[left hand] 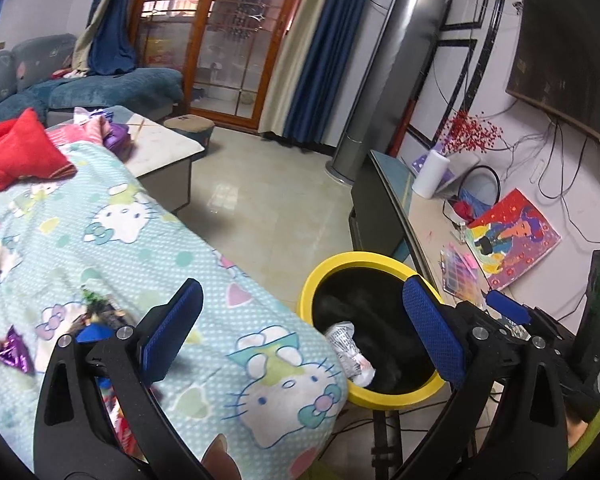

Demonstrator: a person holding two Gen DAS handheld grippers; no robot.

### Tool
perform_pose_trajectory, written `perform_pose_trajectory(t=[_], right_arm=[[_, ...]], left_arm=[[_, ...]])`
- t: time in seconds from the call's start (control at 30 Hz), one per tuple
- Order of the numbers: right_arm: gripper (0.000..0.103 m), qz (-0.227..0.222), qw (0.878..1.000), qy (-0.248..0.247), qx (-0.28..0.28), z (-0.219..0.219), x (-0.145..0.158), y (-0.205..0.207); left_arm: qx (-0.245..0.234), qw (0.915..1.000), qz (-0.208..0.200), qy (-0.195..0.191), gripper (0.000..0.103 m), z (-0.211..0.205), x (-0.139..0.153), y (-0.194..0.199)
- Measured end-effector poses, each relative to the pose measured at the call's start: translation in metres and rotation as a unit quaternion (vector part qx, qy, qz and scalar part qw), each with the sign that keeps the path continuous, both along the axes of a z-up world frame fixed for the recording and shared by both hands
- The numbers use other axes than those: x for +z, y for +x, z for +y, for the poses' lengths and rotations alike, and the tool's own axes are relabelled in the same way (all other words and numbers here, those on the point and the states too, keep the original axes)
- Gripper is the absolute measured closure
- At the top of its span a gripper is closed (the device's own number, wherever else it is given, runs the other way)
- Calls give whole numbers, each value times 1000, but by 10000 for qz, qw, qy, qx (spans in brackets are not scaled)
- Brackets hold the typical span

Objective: Collect trash
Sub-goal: 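Move both open grippers back over the remaining trash on the bed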

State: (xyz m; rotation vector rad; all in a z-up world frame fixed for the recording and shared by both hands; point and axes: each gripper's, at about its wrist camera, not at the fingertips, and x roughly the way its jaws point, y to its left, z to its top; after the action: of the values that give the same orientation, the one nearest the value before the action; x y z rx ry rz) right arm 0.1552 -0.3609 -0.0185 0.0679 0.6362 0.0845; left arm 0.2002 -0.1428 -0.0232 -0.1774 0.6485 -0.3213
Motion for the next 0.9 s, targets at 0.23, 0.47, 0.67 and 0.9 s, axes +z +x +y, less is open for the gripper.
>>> perform_pose_trajectory(t=[0.23, 0.47, 0.67, 0.9], right_arm=[[26, -221, 9989, -154, 375, 31, 13, -10], [24, -398, 9965, -220, 700, 57, 21, -21], [22, -509, 9932, -303, 1006, 82, 22, -31], [22, -529, 9864, -447, 1488, 116, 21, -41]], left_arm=[[234, 9997, 4, -40, 11, 23, 1, -12], [436, 9990, -68, -85, 11, 44, 4, -24], [605, 9980, -194, -9, 11, 60, 8, -36], [831, 9960, -292, 122, 11, 83, 10, -48]])
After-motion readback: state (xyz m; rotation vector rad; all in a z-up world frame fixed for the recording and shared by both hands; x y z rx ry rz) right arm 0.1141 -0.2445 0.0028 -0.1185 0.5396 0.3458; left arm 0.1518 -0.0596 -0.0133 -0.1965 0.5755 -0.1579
